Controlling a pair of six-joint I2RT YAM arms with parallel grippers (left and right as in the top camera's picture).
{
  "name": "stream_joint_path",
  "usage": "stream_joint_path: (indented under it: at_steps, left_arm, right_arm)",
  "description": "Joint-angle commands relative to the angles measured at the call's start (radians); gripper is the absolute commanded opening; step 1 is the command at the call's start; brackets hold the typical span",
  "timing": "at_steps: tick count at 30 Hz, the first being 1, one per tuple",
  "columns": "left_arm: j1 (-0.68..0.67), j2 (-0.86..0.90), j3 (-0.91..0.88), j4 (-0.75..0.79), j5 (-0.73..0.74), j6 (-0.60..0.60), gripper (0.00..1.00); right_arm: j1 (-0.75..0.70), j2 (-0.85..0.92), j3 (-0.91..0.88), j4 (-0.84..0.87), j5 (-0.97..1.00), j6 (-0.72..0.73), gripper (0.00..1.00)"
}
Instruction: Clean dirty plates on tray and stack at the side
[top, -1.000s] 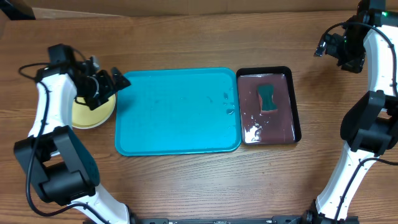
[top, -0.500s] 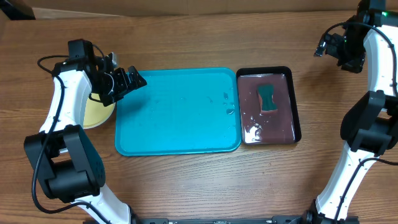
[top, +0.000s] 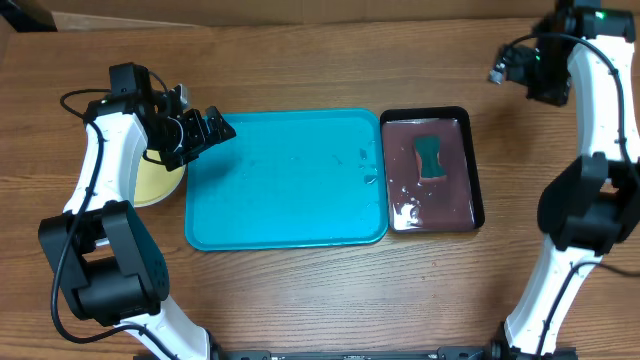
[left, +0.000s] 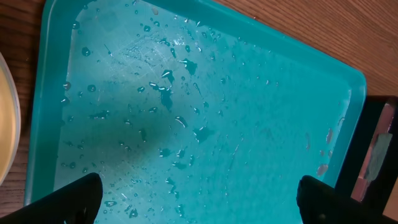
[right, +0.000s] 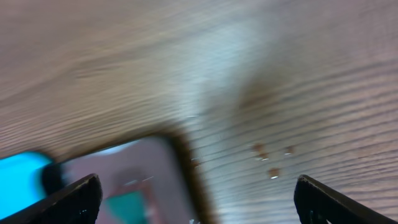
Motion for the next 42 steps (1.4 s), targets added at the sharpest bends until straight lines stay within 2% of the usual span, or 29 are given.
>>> stream_joint_path:
  at_steps: [1, 5, 12, 20, 24, 28, 33, 42]
  left_arm:
    - [-0.003, -0.023, 0.0, 0.001, 0.014, 0.026, 1.0]
    - [-0.003, -0.023, 0.0, 0.001, 0.014, 0.026, 1.0]
    - [-0.003, -0.023, 0.0, 0.001, 0.014, 0.026, 1.0]
    - [-0.003, -0.023, 0.0, 0.001, 0.014, 0.026, 1.0]
    - [-0.003, -0.023, 0.0, 0.001, 0.014, 0.026, 1.0]
    - [-0.003, -0.023, 0.0, 0.001, 0.014, 0.026, 1.0]
    - [-0.003, -0.023, 0.0, 0.001, 0.014, 0.026, 1.0]
    - [-0.003, -0.023, 0.0, 0.001, 0.014, 0.026, 1.0]
  right_arm:
    - [0.06, -0.265, 0.019, 0.003, -0.006, 0.0, 1.0]
    - [0.146, -0.484, 0.019, 0.003, -0.006, 0.0, 1.0]
    - [0.302, -0.756, 0.019, 0.003, -0.007, 0.0, 1.0]
    - [0.358, -1.006, 0.002, -0.026, -0.006, -0.003, 1.0]
    - [0.358, -1.138, -0.107, -0.027, -0.006, -0.003, 1.0]
    - [0.358, -1.333, -0.348, 0.011, 0.059, -0.007, 1.0]
    - [0.355, -1.551, -0.666, 0.272, 0.092, -0.014, 1.0]
    - [0.355, -1.893, -1.247, 0.975, 0.042, -0.03, 1.0]
